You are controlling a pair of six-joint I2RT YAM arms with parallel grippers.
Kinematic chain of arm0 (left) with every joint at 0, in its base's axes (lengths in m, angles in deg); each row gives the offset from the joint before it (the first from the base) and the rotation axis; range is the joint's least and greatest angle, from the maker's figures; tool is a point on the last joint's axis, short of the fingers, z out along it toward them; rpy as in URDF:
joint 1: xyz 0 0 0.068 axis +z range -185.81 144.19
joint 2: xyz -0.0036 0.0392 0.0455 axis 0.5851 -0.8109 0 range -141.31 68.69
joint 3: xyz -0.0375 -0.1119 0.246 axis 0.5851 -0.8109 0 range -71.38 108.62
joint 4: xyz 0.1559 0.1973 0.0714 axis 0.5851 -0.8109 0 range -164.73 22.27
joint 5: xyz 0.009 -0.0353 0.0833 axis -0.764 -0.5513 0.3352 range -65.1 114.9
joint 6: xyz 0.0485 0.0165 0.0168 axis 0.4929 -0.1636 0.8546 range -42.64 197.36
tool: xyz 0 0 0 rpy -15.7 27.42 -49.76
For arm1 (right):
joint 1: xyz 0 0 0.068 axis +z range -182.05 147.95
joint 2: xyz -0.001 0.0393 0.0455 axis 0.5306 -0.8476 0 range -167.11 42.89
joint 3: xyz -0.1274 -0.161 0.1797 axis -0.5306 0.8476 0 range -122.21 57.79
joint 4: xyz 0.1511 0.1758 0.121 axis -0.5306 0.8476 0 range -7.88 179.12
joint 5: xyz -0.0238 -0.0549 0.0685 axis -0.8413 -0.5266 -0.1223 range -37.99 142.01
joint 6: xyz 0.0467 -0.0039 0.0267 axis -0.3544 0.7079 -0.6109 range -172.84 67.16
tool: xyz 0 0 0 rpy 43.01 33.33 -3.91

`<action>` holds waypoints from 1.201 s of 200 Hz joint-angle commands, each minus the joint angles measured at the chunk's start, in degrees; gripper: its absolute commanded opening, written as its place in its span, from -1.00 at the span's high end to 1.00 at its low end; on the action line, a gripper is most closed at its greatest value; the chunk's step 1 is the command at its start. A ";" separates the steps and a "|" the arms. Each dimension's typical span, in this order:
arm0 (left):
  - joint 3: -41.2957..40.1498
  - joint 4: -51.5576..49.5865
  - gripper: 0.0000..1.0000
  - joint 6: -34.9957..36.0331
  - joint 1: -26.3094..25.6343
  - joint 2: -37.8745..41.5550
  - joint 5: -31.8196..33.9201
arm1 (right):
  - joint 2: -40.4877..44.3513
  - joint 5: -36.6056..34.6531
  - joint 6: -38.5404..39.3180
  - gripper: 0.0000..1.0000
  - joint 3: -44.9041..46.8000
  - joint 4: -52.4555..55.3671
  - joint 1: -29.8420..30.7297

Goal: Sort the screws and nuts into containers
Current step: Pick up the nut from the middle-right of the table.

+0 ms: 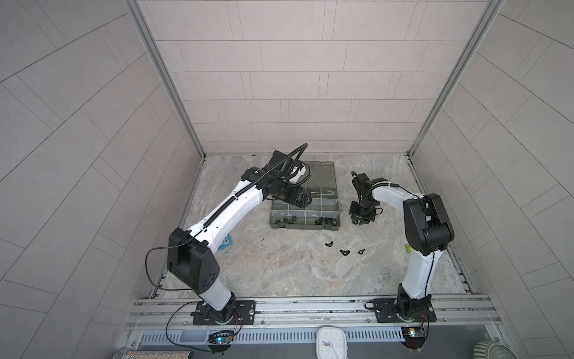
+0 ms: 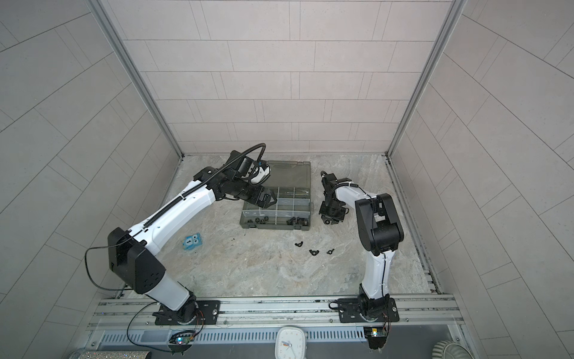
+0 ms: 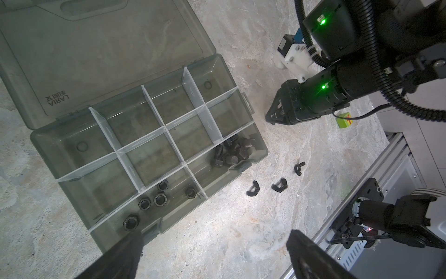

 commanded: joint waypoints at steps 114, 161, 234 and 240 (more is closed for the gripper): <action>-3.21 0.62 -1.00 0.01 -0.05 3.90 2.95 | 1.34 -1.06 1.28 0.55 0.06 3.16 0.75; -4.00 2.07 -1.00 -0.94 -0.12 4.14 2.90 | 3.01 -3.39 3.87 0.55 -3.23 6.86 0.75; -3.65 3.17 -1.00 -0.86 -0.05 3.57 3.56 | 3.42 -4.15 6.55 0.54 -14.01 13.08 2.92; -3.73 3.24 -1.00 -0.87 -0.06 3.57 3.65 | 3.19 -3.87 6.63 0.54 -14.97 13.49 3.24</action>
